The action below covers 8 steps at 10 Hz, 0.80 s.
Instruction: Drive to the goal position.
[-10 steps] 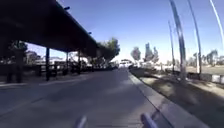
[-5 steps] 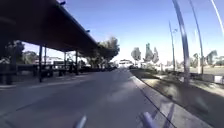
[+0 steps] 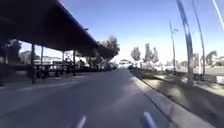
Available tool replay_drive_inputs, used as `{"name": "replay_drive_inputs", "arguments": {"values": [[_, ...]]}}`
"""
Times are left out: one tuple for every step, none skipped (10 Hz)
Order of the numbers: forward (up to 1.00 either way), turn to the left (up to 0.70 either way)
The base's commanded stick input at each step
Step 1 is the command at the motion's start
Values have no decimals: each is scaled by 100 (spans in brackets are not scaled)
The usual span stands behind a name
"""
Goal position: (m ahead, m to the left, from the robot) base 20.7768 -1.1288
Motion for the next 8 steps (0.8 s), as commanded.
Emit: {"name": "replay_drive_inputs", "arguments": {"values": [[98,0],[98,0],[98,0],[98,0],[98,0],[98,0],[98,0],[98,0]]}}
